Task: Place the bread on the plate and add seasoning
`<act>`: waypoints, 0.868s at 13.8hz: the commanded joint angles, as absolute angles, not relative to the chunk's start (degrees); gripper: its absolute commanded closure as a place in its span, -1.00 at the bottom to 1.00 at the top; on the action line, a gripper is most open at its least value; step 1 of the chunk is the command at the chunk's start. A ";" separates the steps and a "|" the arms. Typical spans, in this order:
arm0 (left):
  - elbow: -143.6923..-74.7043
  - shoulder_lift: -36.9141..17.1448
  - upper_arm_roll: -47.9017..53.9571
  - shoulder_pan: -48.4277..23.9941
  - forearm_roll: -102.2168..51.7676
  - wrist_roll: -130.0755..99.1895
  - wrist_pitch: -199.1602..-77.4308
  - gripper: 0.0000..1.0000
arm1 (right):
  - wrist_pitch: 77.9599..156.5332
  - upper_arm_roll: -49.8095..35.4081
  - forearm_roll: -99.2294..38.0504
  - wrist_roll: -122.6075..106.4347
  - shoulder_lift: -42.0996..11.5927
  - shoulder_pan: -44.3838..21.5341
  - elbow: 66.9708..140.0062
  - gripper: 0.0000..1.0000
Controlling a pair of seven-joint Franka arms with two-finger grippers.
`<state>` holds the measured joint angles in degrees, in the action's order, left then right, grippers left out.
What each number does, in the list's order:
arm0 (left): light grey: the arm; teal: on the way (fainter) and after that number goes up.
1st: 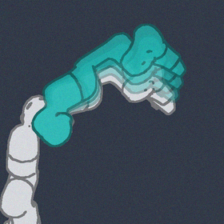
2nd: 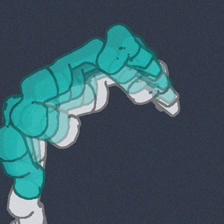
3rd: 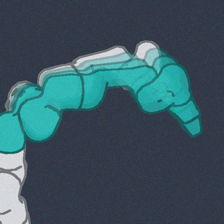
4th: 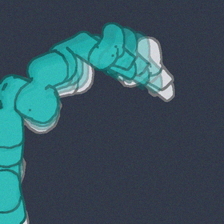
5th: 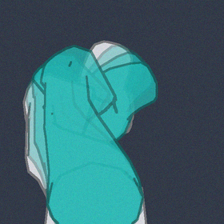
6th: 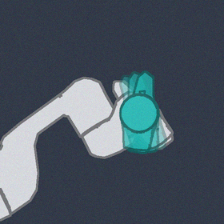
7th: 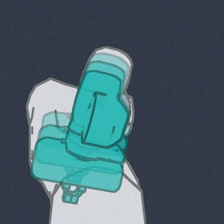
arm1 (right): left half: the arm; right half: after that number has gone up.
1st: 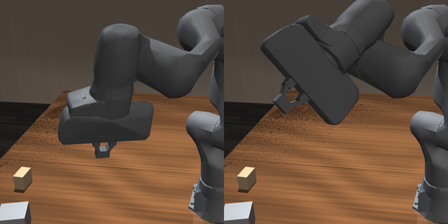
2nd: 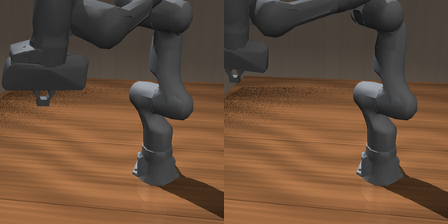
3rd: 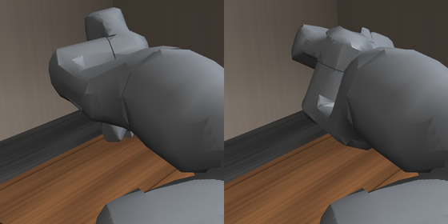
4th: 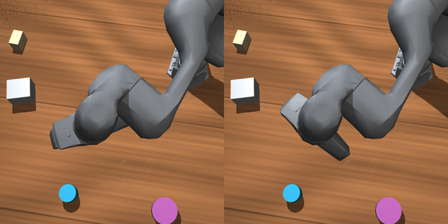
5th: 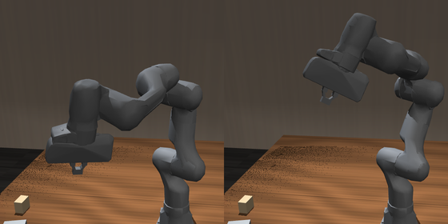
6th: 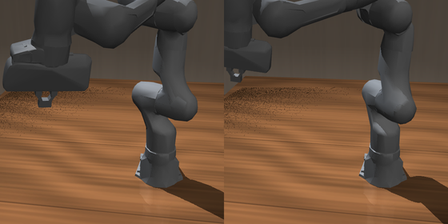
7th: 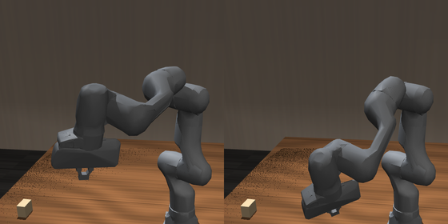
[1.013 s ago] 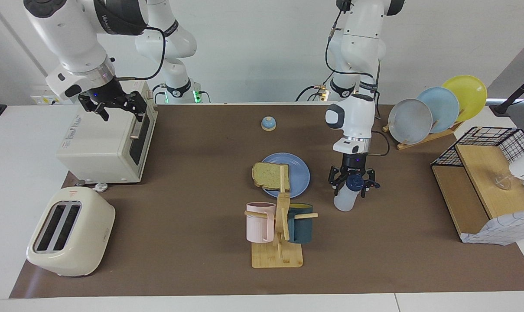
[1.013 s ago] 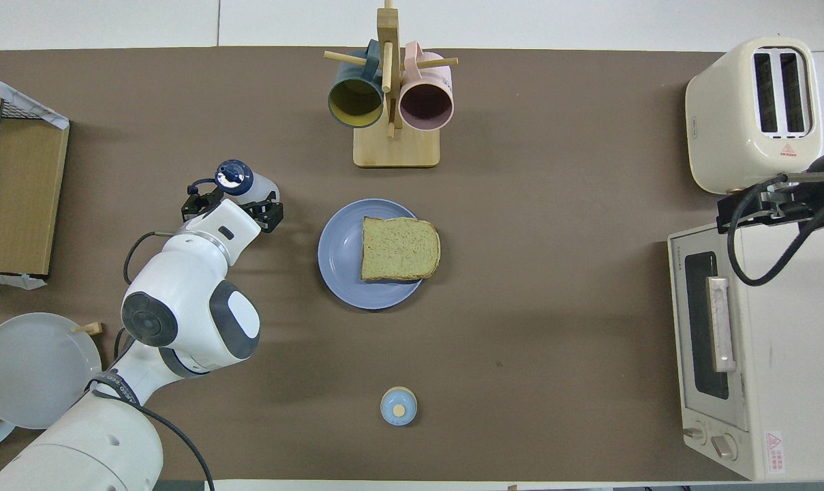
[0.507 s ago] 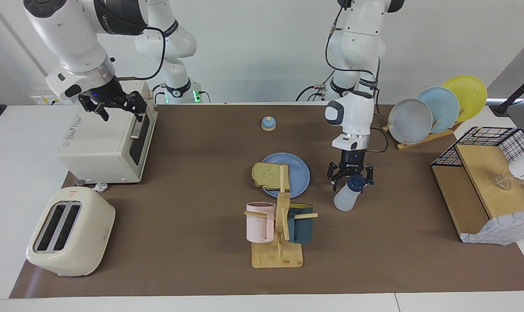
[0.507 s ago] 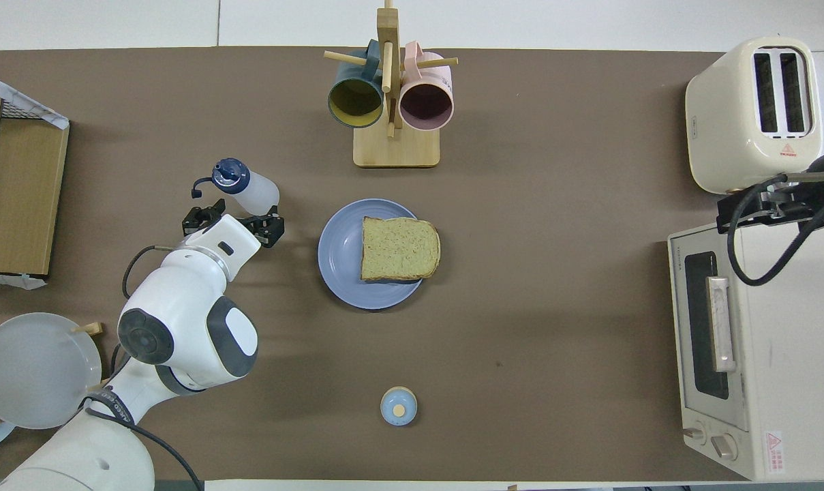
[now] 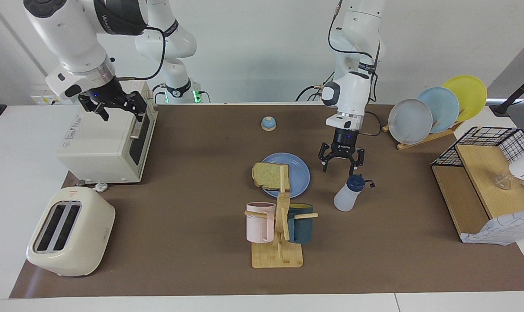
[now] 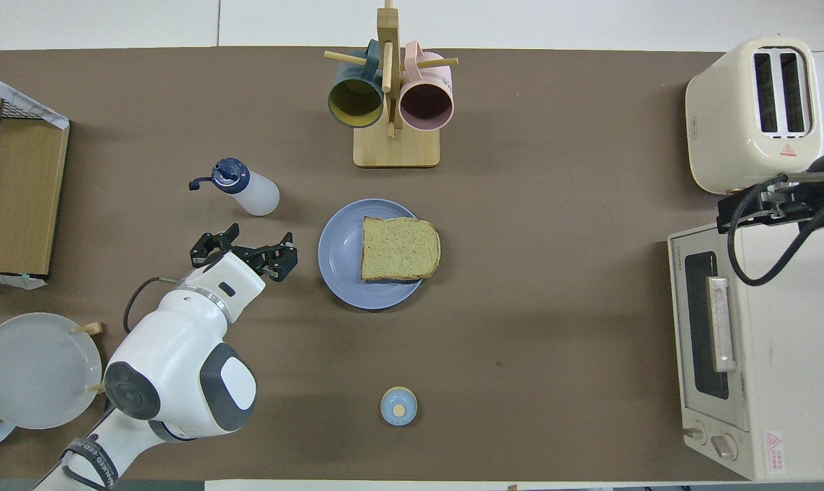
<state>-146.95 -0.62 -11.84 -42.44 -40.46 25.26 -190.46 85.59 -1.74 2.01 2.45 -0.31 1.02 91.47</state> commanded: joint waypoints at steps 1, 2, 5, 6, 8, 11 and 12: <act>-149.85 5.44 -12.22 -44.21 -41.66 24.52 -187.92 -1.00 | 85.96 -2.02 0.88 0.97 0.62 1.76 92.29 -1.00; -149.85 6.41 -11.87 -44.30 -41.75 23.22 -187.30 -1.00 | 86.04 -2.02 0.88 0.97 0.62 1.76 92.29 -1.00; -149.68 9.13 -11.51 -47.46 -41.75 18.03 -187.12 -1.00 | 85.96 -2.02 0.88 0.97 0.62 1.76 92.29 -1.00; -149.42 10.10 -11.43 -47.63 -41.75 17.41 -186.34 -1.00 | 85.96 -2.02 0.88 0.97 0.62 1.76 92.37 -1.00; -147.58 11.77 -10.99 -47.55 -41.84 15.22 -182.40 -1.00 | 85.96 -2.02 0.88 0.97 0.62 1.76 92.29 -1.00; -142.66 11.95 -11.07 -47.02 -41.84 12.49 -176.24 -1.00 | 86.04 -2.02 0.88 0.97 0.62 1.76 92.29 -1.00; -141.78 11.87 -10.99 -46.85 -41.84 12.39 -175.26 -1.00 | 86.04 -2.02 0.88 0.97 0.62 1.76 92.37 -1.00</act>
<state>-144.05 11.42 -10.87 -47.06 -40.55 12.96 -178.67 85.59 -1.74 2.01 2.45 -0.31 1.02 91.47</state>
